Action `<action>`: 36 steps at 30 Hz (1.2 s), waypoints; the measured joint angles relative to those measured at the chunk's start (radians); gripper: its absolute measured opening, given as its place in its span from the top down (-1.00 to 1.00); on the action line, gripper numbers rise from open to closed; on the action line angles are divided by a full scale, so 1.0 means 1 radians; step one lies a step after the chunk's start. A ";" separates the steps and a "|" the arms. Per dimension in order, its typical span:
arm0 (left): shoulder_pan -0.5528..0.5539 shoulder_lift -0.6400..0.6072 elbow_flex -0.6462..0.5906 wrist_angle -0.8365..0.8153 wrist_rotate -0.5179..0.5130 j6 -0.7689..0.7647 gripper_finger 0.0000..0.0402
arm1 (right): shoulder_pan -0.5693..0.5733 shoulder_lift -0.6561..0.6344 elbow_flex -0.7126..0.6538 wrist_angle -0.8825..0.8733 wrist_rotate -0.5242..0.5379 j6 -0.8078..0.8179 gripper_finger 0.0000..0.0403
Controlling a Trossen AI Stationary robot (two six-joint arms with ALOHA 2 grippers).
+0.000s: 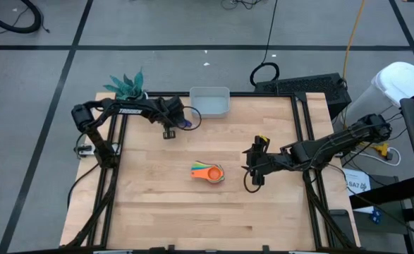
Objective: Nest measuring cups in basket
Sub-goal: Stack the dark blue measuring cup on top of the orange measuring cup
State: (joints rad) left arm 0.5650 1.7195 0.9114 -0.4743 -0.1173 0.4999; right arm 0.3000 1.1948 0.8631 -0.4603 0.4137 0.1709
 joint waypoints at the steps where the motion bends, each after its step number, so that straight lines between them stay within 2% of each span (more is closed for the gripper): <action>1: -0.015 0.000 0.012 -0.028 0.000 -0.005 0.94 | 0.000 0.000 0.000 -0.001 0.001 -0.001 -0.27; 6: -0.109 -0.002 0.101 -0.144 0.019 -0.006 0.95 | -0.004 0.000 -0.030 0.061 0.005 -0.005 -0.27; 10: -0.192 -0.044 0.180 -0.184 -0.022 -0.006 0.95 | -0.017 -0.002 -0.116 0.196 -0.002 0.036 -0.27; 17: -0.343 -0.131 0.295 -0.270 -0.042 -0.031 0.95 | -0.077 -0.041 -0.269 0.540 -0.150 0.207 -0.27; 21: -0.471 -0.137 0.344 -0.267 -0.049 -0.040 0.95 | -0.109 -0.077 -0.294 0.690 -0.200 0.268 -0.27; 27: -0.638 -0.129 0.416 -0.198 -0.150 0.000 0.95 | -0.149 -0.054 -0.297 0.799 -0.345 0.443 -0.27; 31: -0.700 -0.130 0.457 -0.195 -0.178 -0.005 0.95 | -0.150 -0.029 -0.297 0.843 -0.367 0.513 -0.27; 36: -0.744 -0.130 0.458 -0.185 -0.207 -0.016 0.95 | -0.148 -0.004 -0.297 0.987 -0.380 0.553 -0.27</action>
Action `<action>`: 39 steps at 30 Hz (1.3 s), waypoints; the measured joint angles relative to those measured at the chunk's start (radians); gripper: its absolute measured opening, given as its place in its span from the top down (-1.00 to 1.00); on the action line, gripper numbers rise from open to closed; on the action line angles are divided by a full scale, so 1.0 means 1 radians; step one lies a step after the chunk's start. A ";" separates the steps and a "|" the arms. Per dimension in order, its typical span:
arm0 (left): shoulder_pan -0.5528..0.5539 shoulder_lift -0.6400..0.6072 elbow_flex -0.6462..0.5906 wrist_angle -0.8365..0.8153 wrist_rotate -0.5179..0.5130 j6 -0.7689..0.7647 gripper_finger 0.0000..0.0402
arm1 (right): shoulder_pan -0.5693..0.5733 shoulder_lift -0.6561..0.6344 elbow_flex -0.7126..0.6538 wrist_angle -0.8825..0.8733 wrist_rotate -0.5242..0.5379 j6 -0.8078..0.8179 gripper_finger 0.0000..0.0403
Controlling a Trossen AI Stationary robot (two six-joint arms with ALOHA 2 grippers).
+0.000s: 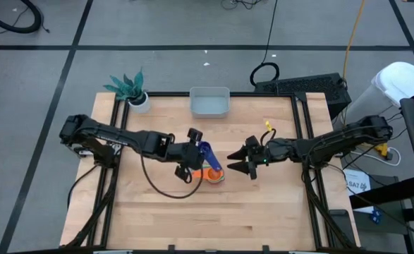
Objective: Nest measuring cups in basket
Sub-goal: Stack the dark blue measuring cup on top of the orange measuring cup
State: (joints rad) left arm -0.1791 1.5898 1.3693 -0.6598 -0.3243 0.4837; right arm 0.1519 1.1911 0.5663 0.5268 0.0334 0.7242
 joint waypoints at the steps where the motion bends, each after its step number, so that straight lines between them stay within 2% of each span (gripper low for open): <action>1: -0.004 0.000 0.000 0.001 -0.001 -0.007 0.95 | 0.000 0.003 0.000 0.025 -0.009 0.006 -0.27; 8: -0.013 0.031 0.001 0.021 -0.028 -0.015 0.95 | 0.010 0.067 0.000 0.103 -0.010 0.049 -0.25; 18: -0.010 0.058 0.000 0.044 -0.013 0.011 0.95 | 0.020 0.136 0.000 0.189 -0.011 0.050 -0.15; 32: 0.000 0.079 -0.001 0.141 0.002 0.038 0.95 | 0.034 0.258 0.020 0.319 -0.008 0.043 -0.13; 35: -0.005 0.080 -0.001 0.141 0.010 0.034 0.95 | 0.033 0.269 0.036 0.318 -0.003 -0.010 0.04; 37: -0.008 0.080 -0.001 0.141 0.010 0.028 0.95 | 0.034 0.269 0.048 0.314 -0.002 -0.049 0.32; 39: -0.013 0.080 -0.001 0.141 0.008 0.019 0.92 | 0.034 0.265 0.048 0.316 -0.004 -0.090 0.72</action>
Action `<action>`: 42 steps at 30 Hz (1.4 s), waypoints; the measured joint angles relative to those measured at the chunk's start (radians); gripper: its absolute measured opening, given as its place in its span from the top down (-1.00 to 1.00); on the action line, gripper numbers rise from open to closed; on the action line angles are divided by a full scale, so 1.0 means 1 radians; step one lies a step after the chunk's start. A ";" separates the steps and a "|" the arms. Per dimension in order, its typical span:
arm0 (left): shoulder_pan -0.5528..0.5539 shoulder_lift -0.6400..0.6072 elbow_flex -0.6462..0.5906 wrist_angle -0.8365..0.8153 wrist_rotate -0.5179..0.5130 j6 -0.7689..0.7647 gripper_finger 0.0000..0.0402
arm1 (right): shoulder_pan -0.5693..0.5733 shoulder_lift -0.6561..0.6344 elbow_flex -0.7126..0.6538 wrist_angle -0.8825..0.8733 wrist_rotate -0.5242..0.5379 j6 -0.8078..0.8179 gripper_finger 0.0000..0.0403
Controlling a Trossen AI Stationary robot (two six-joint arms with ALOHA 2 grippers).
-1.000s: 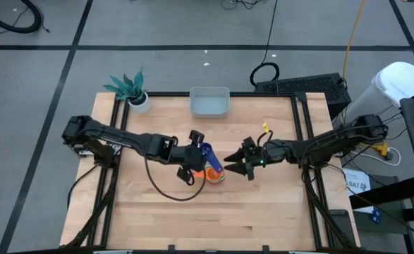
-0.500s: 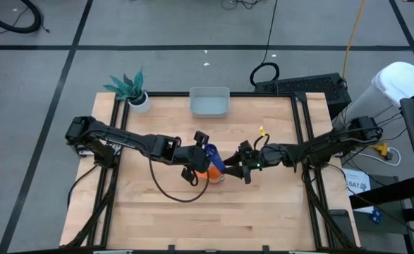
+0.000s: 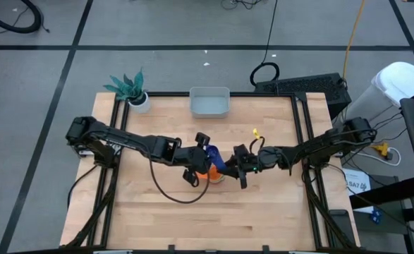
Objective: Nest measuring cups in basket
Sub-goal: Stack the dark blue measuring cup on top of the orange measuring cup
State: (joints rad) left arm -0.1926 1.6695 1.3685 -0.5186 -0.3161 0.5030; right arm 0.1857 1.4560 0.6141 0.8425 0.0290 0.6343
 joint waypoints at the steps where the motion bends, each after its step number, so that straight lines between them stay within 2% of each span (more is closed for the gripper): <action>1: 0.000 -0.001 0.000 -0.001 -0.003 0.000 0.91 | 0.001 -0.003 -0.001 -0.005 -0.002 -0.018 0.85; 4: -0.005 -0.002 0.000 -0.002 -0.011 0.000 0.90 | 0.006 -0.006 -0.001 -0.026 0.010 -0.018 0.96; 10: -0.008 -0.001 0.000 0.019 -0.025 -0.011 0.88 | 0.026 -0.008 -0.001 -0.040 0.032 -0.045 0.99; 24: -0.061 -0.020 -0.001 0.069 -0.113 -0.018 0.35 | 0.024 -0.008 0.000 -0.068 0.084 -0.083 1.00; 29: -0.072 -0.020 -0.001 0.069 -0.158 -0.030 0.24 | 0.024 -0.008 0.000 -0.063 0.151 -0.124 1.00; 36: -0.073 -0.020 -0.001 0.133 -0.216 -0.086 0.16 | 0.024 -0.008 0.000 -0.043 0.258 -0.200 1.00; 42: -0.073 -0.020 -0.001 0.252 -0.251 -0.065 0.20 | 0.023 -0.008 0.000 -0.061 0.285 -0.218 1.00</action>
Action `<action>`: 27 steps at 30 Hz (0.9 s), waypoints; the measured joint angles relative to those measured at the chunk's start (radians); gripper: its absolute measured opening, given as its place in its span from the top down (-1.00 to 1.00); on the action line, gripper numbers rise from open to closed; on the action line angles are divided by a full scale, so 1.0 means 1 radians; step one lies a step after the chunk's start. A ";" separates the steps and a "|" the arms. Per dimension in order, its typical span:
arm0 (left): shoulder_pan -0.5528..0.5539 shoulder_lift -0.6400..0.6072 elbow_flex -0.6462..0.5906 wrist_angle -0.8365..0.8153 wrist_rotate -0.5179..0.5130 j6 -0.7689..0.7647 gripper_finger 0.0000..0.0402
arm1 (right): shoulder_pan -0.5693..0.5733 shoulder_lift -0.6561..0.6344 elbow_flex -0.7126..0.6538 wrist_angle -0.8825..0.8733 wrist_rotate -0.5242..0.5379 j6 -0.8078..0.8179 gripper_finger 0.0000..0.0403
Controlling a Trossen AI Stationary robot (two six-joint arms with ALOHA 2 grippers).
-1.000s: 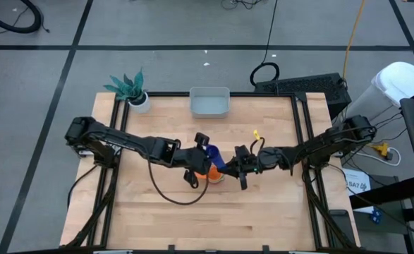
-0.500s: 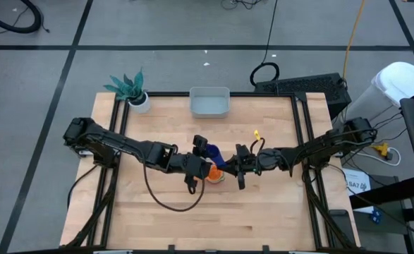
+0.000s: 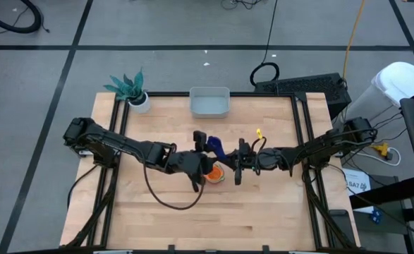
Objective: Nest measuring cups in basket
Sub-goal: Stack the dark blue measuring cup on top of the orange measuring cup
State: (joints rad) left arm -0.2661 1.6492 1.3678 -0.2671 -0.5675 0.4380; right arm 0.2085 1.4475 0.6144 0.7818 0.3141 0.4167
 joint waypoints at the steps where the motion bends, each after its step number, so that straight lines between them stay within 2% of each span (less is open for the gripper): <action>1: 0.000 0.000 0.000 0.023 -0.006 0.012 0.21 | 0.000 0.000 0.000 -0.003 0.000 -0.007 1.00; 6: 0.000 0.000 0.000 0.150 -0.066 -0.015 0.24 | 0.000 0.000 0.000 0.010 0.067 -0.057 1.00; 12: 0.000 0.000 0.001 0.328 -0.182 -0.212 0.20 | 0.002 0.000 0.000 0.094 0.131 -0.200 1.00; 17: -0.005 0.000 0.001 0.372 -0.292 -0.326 0.23 | 0.014 0.000 0.000 0.135 0.133 -0.302 1.00; 21: -0.020 0.000 0.001 0.360 -0.372 -0.337 0.28 | 0.047 -0.007 0.000 0.138 0.191 -0.383 1.00; 27: -0.076 -0.034 0.001 0.409 -0.481 -0.245 0.31 | 0.071 -0.099 -0.020 0.151 0.264 -0.497 1.00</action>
State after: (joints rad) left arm -0.3420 1.6150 1.3689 0.1420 -1.0489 0.1930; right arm 0.2791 1.3485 0.5940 0.9329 0.5782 -0.0802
